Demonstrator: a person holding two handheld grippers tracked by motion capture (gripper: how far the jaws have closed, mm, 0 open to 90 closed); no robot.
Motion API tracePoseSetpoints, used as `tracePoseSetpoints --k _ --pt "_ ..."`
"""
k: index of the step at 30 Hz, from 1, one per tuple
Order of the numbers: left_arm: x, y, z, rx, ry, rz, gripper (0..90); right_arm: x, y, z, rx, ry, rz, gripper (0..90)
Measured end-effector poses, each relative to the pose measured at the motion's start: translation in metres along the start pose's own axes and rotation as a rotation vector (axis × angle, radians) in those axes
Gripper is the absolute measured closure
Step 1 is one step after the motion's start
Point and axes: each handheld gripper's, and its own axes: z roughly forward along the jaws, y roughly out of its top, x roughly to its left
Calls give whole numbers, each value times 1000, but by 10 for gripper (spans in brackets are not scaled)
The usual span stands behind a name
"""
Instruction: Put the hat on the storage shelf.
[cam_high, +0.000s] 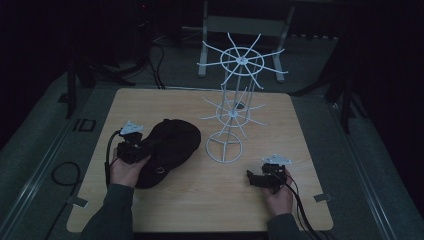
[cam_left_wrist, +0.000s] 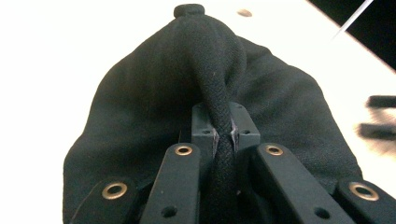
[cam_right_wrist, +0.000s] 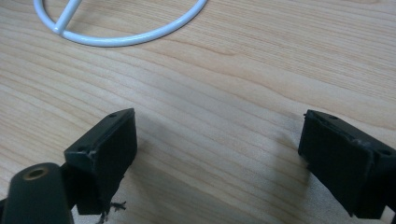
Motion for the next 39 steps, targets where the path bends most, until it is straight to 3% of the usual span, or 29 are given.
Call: tracePoseSetpoints --k 3,23,39 --pt "1 3 -6 -24 -21 -4 846 0 0 0 1 0 0 113" --pt "2 33 -44 -145 -19 5 846 0 0 0 1 0 0 113" --pt "3 48 -63 -223 -36 -7 846 0 0 0 1 0 2 113"
